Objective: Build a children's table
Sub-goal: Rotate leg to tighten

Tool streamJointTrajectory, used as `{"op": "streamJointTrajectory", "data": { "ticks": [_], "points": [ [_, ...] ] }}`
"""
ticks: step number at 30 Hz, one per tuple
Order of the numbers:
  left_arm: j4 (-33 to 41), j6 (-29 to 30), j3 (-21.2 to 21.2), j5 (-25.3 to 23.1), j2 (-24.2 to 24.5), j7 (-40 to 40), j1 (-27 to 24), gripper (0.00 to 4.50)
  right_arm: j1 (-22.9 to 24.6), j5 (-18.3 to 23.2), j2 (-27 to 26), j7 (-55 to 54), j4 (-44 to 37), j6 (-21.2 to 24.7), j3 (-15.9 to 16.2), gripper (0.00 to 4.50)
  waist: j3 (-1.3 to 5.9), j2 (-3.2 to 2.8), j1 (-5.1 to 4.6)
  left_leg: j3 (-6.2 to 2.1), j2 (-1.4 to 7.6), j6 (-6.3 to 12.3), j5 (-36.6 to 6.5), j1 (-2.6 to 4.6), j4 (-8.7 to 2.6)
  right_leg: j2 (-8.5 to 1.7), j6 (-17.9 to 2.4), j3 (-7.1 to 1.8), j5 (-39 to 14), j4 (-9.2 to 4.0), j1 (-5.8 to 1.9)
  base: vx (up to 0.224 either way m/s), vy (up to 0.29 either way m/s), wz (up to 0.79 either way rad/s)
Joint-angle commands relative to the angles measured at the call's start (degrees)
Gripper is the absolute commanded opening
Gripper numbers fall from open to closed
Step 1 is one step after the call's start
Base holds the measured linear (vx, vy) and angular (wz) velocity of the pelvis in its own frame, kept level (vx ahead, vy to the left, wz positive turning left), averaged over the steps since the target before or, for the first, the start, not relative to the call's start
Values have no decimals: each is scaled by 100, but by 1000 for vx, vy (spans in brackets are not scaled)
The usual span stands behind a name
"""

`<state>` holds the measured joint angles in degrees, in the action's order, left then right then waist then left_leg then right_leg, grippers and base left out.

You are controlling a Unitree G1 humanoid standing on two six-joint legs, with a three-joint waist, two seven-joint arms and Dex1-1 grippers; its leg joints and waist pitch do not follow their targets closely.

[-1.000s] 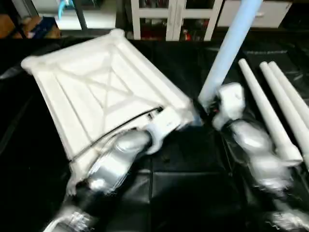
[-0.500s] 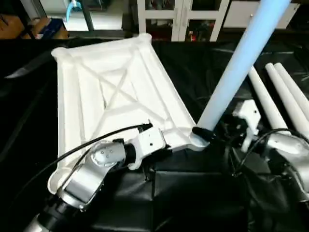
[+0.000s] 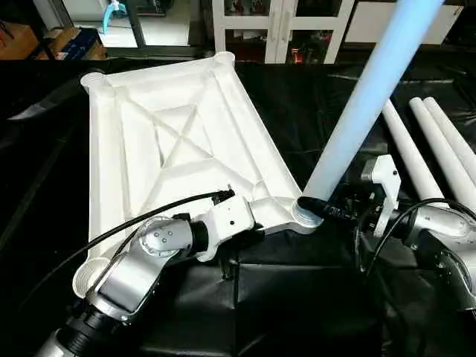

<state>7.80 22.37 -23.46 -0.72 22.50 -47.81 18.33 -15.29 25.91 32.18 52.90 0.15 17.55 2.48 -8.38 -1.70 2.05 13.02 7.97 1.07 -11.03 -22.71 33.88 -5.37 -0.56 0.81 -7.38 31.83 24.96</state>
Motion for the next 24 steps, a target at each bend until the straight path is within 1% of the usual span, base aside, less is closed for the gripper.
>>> {"op": "streamJointTrajectory", "data": {
  "ticks": [1, 2, 3, 4, 5, 6, 7, 9, 11, 12, 13, 14, 15, 16, 17, 18, 19, 21, 22, 23, 24],
  "points": [
    [-22, 110, -172, 13, -83, 2, -15, 0, 0, -261, -129, -432, 206, 156, 47, 193, 407, 85, 2, -275, 504, 593, -920, 193, -469, -304, -1416, -155, -1341, -253, -248, 0, 0, 0],
    [-59, 171, -185, -11, -141, 62, 14, 0, -44, -435, -216, -724, 343, 146, 55, 193, 397, 87, -5, -279, 507, 558, -960, 187, -475, -303, -1402, -157, -1425, -259, -238, 0, 0, 0],
    [-205, 364, -220, -143, -351, 324, 134, 0, -153, -663, -513, -1408, 680, 248, 8, 193, 388, 97, -34, -285, 494, 484, -1103, 165, -484, -308, -1356, -158, -1645, -275, -244, 0, 0, 0],
    [-205, 364, -220, -143, -351, 324, 134, 0, -153, -663, -513, -1408, 680, 248, 8, 193, 375, 94, -55, -292, 488, 428, -1166, 154, -486, -318, -1329, -161, -1807, -291, -234, 0, 0, 0],
    [-205, 364, -220, -143, -351, 324, 134, 0, -153, -663, -513, -1408, 680, 248, 8, 193, 359, 96, -74, -320, 471, 285, -1445, 146, -512, -322, -1180, -145, -2281, -332, -240, 0, 0, 0],
    [-205, 364, -220, -143, -351, 324, 134, 0, -153, -663, -513, -1408, 680, 248, 8, 193, 372, 109, -73, -337, 481, 163, -1612, 178, -519, -329, -1066, -149, -2497, -351, -238, 0, 0, 0],
    [-205, 364, -220, -143, -351, 324, 134, 0, -153, -663, -513, -1408, 680, 248, 8, 193, 354, 104, -68, -328, 482, 113, -1783, 208, -525, -317, -989, -163, -2615, -388, -194, 0, 0, 0],
    [-205, 364, -220, -143, -351, 324, 134, 0, -153, -663, -513, -1408, 680, 248, 8, 193, 361, 104, -70, -328, 479, 84, -1838, 212, -530, -308, -943, -165, -2587, -391, -189, 0, 0, 0],
    [-205, 364, -220, -143, -351, 324, 134, 0, -153, -663, -513, -1408, 680, 248, 8, 192, 367, 98, -69, -330, 482, 89, -1796, 205, -536, -297, -950, -163, -2443, -377, -190, 0, 0, 0],
    [-665, 888, -191, -338, -1044, 1039, 524, 0, -556, -1035, -1263, -3038, 1565, 100, -189, 190, 371, 95, -81, -320, 486, 98, -1725, 194, -535, -296, -998, -168, -2285, -366, -191, 0, 0, 0],
    [-714, 937, -184, -354, -1118, 1114, 565, 0, -600, -1072, -1336, -3199, 1655, 79, -206, 189, 353, 60, -155, -310, 462, -8, -1697, 176, -531, -273, -1086, -165, -2272, -368, -130, 0, 0, 0],
    [-1084, 1274, -80, -441, -1681, 1687, 877, 0, -931, -1303, -1851, -4320, 2302, -116, -336, 189, 357, 67, -168, -326, 435, -64, -1839, 167, -520, -287, -1060, -144, -2482, -382, -144, 0, 0, 0],
    [-1084, 1274, -80, -441, -1681, 1687, 877, 0, -931, -1303, -1851, -4320, 2302, -116, -336, 189, 356, 89, -239, -363, 412, -259, -2087, 176, -518, -293, -949, -117, -2947, -404, -142, -61, 19, -11],
    [-1438, 1550, 86, -450, -2250, 2228, 1187, 0, -1297, -1443, -2368, -5380, 2971, -411, -508, 189, 403, 92, -224, -390, 415, -313, -2087, 190, -504, -324, -894, -103, -2980, -394, -176, -61, 19, -11],
    [-1575, 1620, 176, -428, -2486, 2440, 1326, 0, -1489, -1481, -2590, -5743, 3267, -597, -569, 189, 362, 76, -284, -398, 408, -333, -2222, 166, -522, -308, -829, -94, -3040, -428, -130, 0, 0, 0],
    [-1590, 1621, 190, -422, -2516, 2463, 1346, 0, -1521, -1484, -2620, -5774, 3308, -632, -573, 188, 383, 107, -325, -410, 388, -298, -2406, 172, -522, -286, -706, -60, -3062, -446, -149, 0, 0, 0],
    [-1615, 1604, 203, -413, -2567, 2492, 1398, 0, -1629, -1486, -2709, -5836, 3420, -735, -589, 188, 393, 128, -337, -411, 394, -206, -2431, 150, -539, -279, -629, -47, -2906, -466, -174, 0, 0, 0],
    [-1628, 1606, 206, -419, -2590, 2508, 1422, 0, -1680, -1499, -2748, -5873, 3472, -778, -593, 188, 395, 103, -337, -411, 397, -88, -2341, 116, -551, -276, -636, -44, -2625, -459, -191, 0, 0, 0],
    [-1616, 1563, 247, -469, -2517, 2490, 1403, 0, -1810, -1543, -2789, -5693, 3550, -882, -531, 188, 401, 136, -324, -390, 400, -26, -2312, 145, -539, -271, -665, -50, -2505, -464, -163, 0, 0, 0],
    [-1614, 1553, 273, -498, -2483, 2476, 1384, 0, -1854, -1578, -2799, -5608, 3585, -935, -513, 188, 397, 131, -327, -388, 396, -2, -2292, 137, -540, -272, -695, -50, -2462, -456, -170, 0, 0, 0],
    [-1628, 1554, 299, -545, -2461, 2481, 1376, 0, -1910, -1602, -2822, -5543, 3666, -1006, -508, 188, 396, 141, -333, -389, 398, 35, -2242, 118, -543, -278, -741, -46, -2413, -448, -189, 0, 0, 0]
  ]
}}
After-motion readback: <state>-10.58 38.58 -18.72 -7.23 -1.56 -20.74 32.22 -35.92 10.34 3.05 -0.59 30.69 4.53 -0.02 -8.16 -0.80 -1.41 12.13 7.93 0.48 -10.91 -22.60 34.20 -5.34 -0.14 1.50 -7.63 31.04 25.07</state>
